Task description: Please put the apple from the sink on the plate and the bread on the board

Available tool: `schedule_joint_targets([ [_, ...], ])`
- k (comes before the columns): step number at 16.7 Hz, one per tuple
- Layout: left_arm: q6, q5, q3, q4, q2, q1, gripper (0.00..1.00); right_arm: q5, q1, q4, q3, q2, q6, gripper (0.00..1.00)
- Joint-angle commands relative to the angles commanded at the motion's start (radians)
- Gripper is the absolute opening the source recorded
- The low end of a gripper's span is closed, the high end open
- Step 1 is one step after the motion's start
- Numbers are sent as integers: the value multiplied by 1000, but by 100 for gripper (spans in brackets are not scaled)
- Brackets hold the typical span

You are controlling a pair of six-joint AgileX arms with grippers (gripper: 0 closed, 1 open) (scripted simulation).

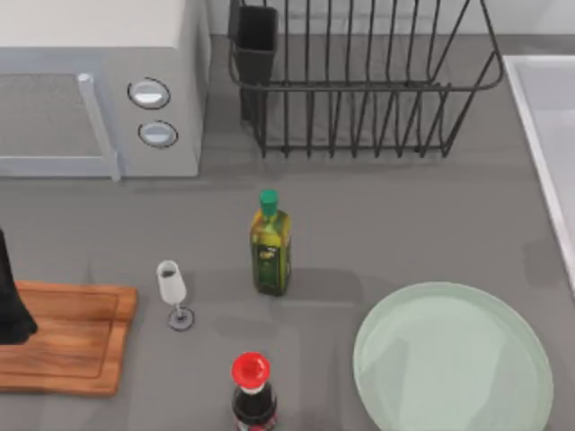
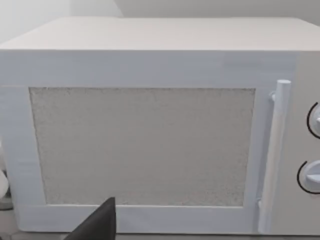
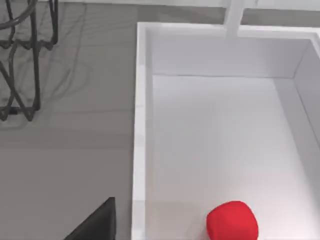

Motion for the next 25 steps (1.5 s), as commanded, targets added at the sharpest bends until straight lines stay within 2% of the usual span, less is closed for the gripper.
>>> schedule_joint_targets([
  [9, 0, 0, 0, 0, 0, 0, 100, 1, -87, -477, 756, 983, -78, 100],
  [14, 0, 0, 0, 0, 0, 0, 100, 2, -122, -670, 1061, 1388, -110, 100],
  [18, 0, 0, 0, 0, 0, 0, 100, 2, -136, -745, 1178, 1534, -123, 100],
  [25, 0, 0, 0, 0, 0, 0, 100, 2, -131, -745, 1181, 1544, -123, 100],
])
